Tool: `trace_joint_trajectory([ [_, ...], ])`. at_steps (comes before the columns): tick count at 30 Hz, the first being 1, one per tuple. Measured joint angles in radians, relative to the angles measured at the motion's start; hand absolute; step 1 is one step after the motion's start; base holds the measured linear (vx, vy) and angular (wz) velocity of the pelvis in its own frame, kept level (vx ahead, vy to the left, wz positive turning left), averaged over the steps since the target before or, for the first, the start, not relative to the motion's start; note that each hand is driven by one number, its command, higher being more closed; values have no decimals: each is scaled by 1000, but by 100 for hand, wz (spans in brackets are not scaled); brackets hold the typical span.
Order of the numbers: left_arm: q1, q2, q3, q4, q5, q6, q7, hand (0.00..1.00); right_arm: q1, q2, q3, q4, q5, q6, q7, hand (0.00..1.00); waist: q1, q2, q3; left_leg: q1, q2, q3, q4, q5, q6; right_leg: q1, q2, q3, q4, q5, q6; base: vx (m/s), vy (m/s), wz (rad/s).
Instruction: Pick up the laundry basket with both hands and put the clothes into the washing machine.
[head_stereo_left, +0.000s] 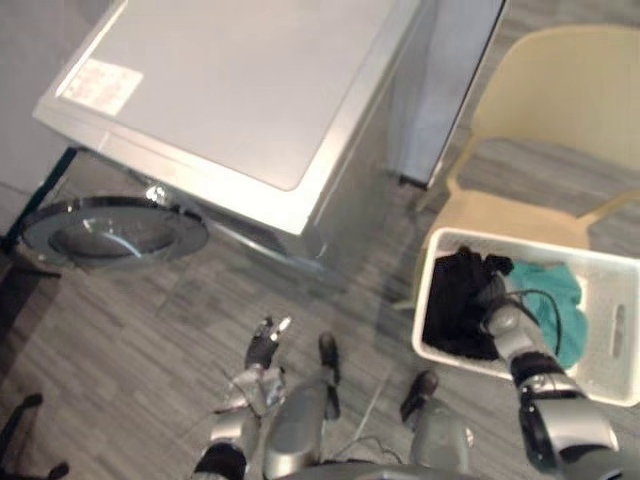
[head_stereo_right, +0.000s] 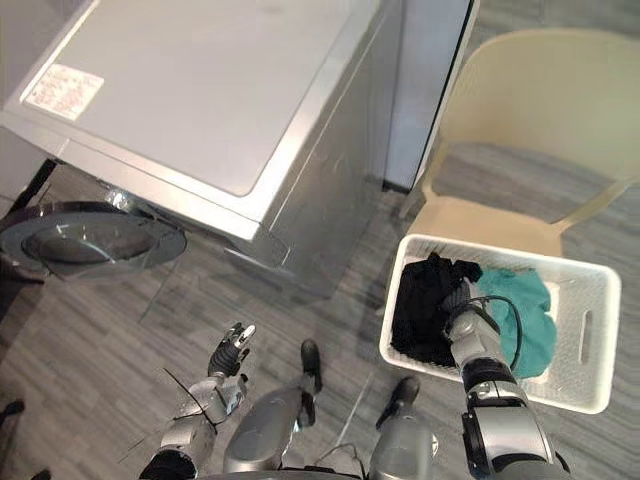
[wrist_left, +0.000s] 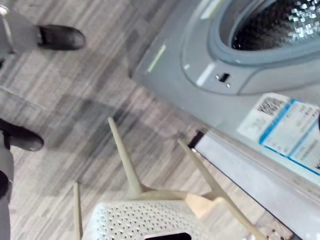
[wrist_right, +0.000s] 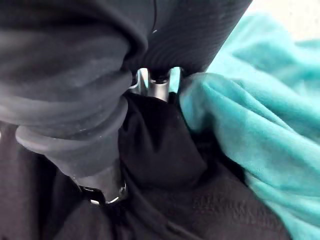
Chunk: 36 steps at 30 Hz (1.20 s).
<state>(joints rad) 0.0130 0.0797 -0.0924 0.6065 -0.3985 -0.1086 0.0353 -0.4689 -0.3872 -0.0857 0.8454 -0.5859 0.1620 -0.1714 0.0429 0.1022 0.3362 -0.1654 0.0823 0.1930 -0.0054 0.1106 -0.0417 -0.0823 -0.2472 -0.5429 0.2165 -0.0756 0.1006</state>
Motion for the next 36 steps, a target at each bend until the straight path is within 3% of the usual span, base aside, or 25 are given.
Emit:
trace_joint_trajectory([
  [3,18,15,-8,-20,0,0,-14,0,7,-1,-56,-127,25,1,-1,100,-4,-36,-42,25,-1,11,-13,0,0,31,11,7,-54,28,6,35,0,-11],
  [6,48,15,-19,-57,0,2,-21,0,10,-2,-103,-218,36,-2,-5,100,-4,-49,-78,53,-5,31,-32,0,0,55,18,23,-94,52,14,7,18,-16],
  [9,70,14,-26,-70,0,3,-35,0,21,-5,-130,-238,39,0,-37,100,-5,-53,-116,72,-10,35,-50,4,-5,71,19,29,-116,66,17,-5,26,-7],
  [22,107,15,-70,-108,5,16,-39,0,76,25,-155,-391,47,12,-48,100,-6,-62,-147,101,-14,55,-89,23,-4,95,45,55,-187,110,17,-13,13,-6],
  [30,117,17,-73,-108,28,18,-58,0,203,76,-150,-396,109,2,11,100,-8,-66,-159,101,-11,58,-95,23,-4,98,57,60,-206,113,13,3,1,-1],
  [36,123,35,-64,-108,58,33,-57,0,250,106,-155,-381,116,1,39,100,-27,-66,-159,92,-6,84,-97,22,-5,76,68,95,-222,120,4,13,5,-15],
])
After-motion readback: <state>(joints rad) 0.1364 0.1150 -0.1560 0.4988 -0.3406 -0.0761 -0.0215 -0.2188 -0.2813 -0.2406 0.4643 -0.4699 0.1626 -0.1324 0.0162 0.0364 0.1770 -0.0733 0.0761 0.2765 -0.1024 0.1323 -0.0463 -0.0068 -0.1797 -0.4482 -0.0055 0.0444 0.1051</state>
